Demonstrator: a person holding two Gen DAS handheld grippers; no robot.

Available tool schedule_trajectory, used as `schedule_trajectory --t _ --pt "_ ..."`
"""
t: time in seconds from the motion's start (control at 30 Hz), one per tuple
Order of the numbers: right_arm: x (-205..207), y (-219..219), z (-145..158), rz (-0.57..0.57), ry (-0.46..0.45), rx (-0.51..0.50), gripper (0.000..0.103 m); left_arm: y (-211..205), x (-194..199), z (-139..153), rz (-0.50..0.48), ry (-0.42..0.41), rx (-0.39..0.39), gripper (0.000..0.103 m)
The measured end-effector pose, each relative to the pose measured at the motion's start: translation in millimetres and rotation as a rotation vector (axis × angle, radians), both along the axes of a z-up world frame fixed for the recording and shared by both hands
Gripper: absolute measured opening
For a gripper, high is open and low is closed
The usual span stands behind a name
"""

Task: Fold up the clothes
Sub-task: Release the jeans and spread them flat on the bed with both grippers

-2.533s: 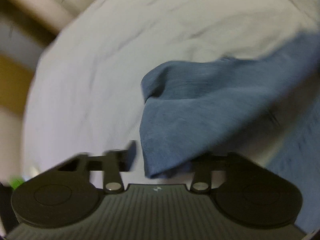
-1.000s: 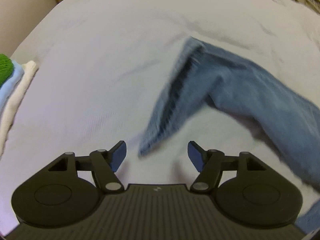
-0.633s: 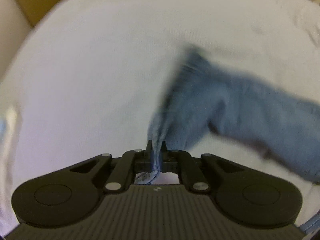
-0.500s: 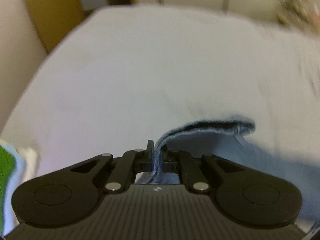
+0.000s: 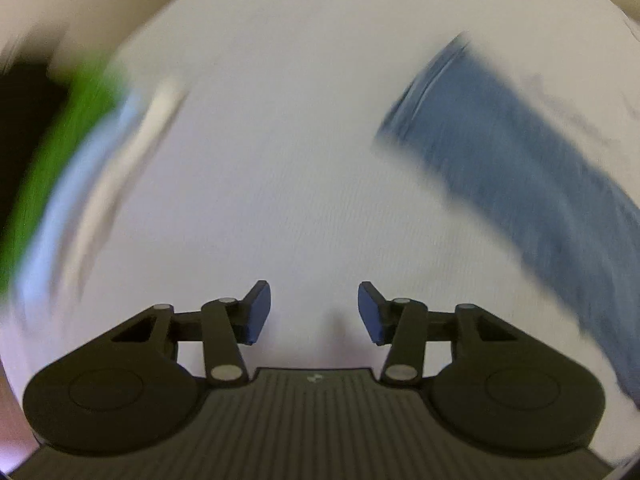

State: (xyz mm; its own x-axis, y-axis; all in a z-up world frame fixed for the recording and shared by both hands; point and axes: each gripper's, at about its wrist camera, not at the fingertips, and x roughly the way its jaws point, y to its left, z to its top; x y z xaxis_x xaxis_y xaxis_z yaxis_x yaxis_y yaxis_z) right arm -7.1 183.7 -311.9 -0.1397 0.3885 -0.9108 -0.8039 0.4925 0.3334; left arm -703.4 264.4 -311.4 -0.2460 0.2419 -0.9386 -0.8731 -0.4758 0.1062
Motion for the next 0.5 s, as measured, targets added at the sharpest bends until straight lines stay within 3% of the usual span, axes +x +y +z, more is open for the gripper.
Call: schedule_trajectory --t 0.13,0.23,0.37,0.5 --pt "38 -72 -2 -0.088 -0.017 -0.043 0.067 -116 23 0 0.188 -0.086 -0.001 0.041" --pt "63 -124 -3 -0.135 -0.023 -0.05 0.067 -173 56 -3 0.203 -0.11 -0.02 0.042" --pt "100 -182 -9 -0.23 -0.016 -0.022 0.067 -202 97 -9 0.166 -0.146 -0.011 0.047" --pt "132 -213 -23 -0.351 0.06 0.073 0.067 -228 124 -15 0.187 -0.192 0.031 0.052"
